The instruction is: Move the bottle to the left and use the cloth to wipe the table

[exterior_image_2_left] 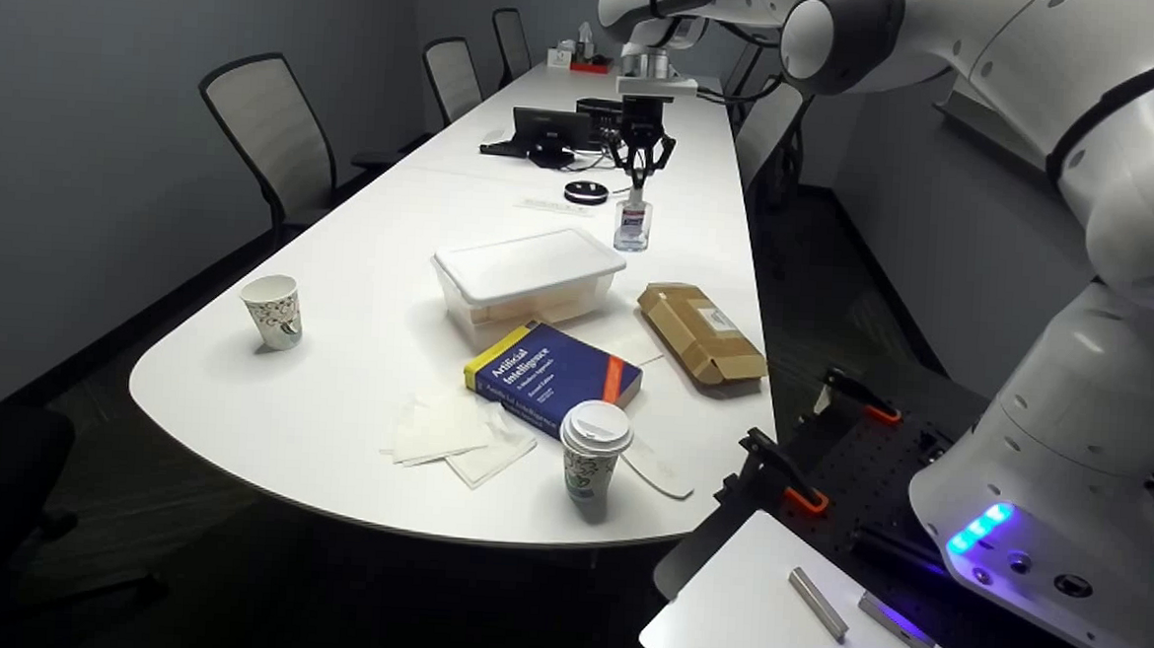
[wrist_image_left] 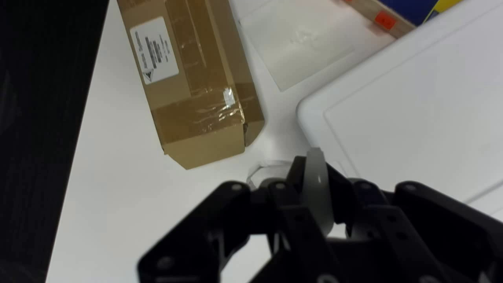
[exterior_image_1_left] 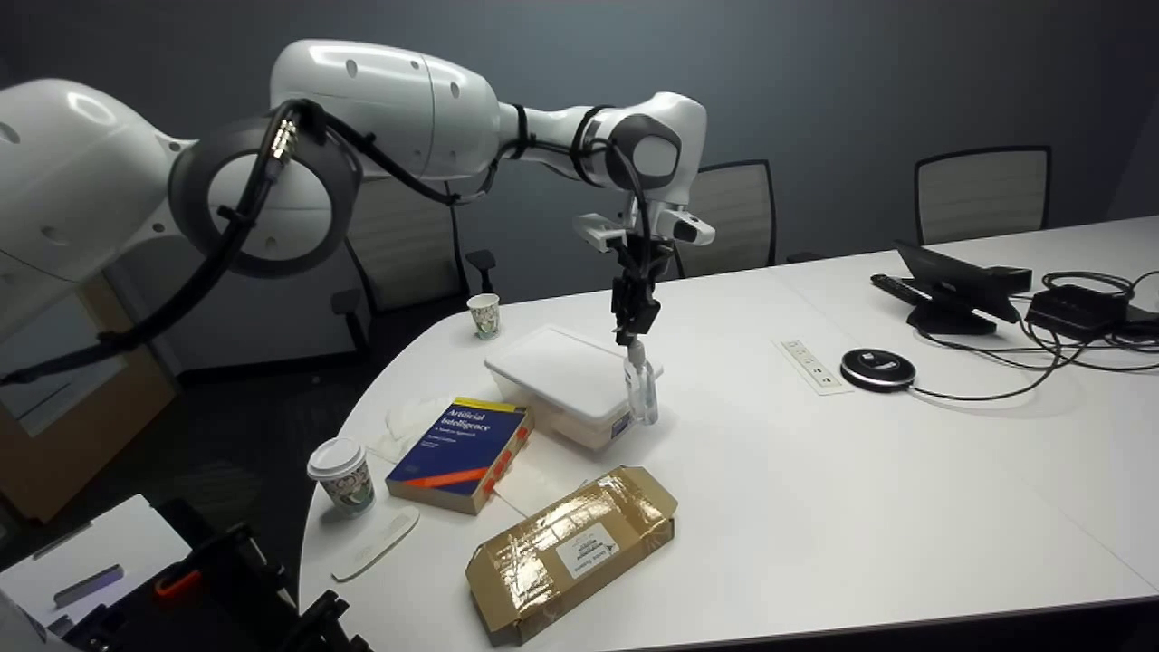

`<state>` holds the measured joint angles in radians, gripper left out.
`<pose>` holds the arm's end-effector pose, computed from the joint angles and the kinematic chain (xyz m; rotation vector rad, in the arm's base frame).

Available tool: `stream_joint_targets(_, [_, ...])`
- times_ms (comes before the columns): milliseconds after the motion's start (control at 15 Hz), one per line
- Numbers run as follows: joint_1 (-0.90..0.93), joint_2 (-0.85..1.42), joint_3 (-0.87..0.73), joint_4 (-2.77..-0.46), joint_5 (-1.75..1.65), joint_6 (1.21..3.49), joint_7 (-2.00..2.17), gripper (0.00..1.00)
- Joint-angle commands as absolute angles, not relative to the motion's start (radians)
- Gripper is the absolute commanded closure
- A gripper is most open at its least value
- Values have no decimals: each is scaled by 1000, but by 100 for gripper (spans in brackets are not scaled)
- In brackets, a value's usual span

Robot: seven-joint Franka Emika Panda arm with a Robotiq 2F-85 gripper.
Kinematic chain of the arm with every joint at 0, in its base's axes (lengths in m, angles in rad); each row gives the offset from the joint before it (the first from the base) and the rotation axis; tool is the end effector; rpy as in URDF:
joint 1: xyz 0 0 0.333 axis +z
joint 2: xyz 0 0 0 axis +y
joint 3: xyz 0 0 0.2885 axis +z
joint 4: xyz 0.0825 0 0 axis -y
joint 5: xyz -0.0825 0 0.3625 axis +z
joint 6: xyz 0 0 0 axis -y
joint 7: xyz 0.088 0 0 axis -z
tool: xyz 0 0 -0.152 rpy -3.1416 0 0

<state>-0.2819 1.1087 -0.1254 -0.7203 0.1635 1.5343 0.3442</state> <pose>0.6712 -0.2242 0.2062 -2.8644 1.0727 0.4456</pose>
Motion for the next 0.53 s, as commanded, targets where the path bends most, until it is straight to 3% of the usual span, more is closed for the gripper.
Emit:
stream_joint_targets(0, [-247,1034,-137,-760,154,1417,420,97])
stream_joint_targets(467, [-217,980,-126,-791,172,1313,472,97])
